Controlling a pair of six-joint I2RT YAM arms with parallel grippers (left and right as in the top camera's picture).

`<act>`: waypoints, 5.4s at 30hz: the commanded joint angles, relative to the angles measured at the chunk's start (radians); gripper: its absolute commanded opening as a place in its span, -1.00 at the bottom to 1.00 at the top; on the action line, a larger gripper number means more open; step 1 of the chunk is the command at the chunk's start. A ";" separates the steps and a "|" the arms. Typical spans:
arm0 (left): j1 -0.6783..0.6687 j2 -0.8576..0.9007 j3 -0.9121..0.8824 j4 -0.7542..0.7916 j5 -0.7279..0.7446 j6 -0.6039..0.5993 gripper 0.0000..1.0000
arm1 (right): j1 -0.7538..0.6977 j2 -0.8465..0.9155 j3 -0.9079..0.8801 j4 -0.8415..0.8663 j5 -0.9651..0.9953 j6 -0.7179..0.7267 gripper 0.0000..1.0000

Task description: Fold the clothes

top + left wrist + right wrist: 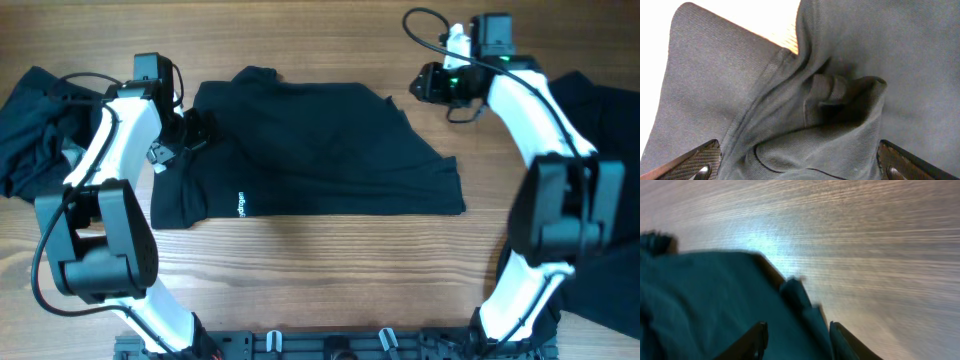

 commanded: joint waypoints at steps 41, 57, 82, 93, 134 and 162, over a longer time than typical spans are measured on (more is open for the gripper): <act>0.005 -0.018 0.013 -0.032 0.030 0.022 1.00 | 0.161 0.192 0.037 0.173 0.258 0.647 -0.91; 0.005 -0.019 0.013 -0.036 0.030 0.022 1.00 | -0.111 0.095 0.135 0.019 0.537 0.406 -0.91; 0.005 -0.019 0.013 -0.029 0.030 0.022 1.00 | -0.127 0.093 0.077 -0.222 0.310 0.074 -0.35; 0.005 -0.031 0.013 0.313 0.122 0.105 1.00 | -0.106 0.093 -0.017 -0.186 0.251 0.027 -0.13; -0.110 0.229 -0.053 0.316 0.122 0.108 0.69 | -0.106 0.156 -0.017 -0.186 0.311 0.042 -0.91; -0.125 -0.023 0.003 0.539 0.138 0.171 1.00 | -0.142 -0.063 0.122 -0.328 0.211 -0.124 -0.34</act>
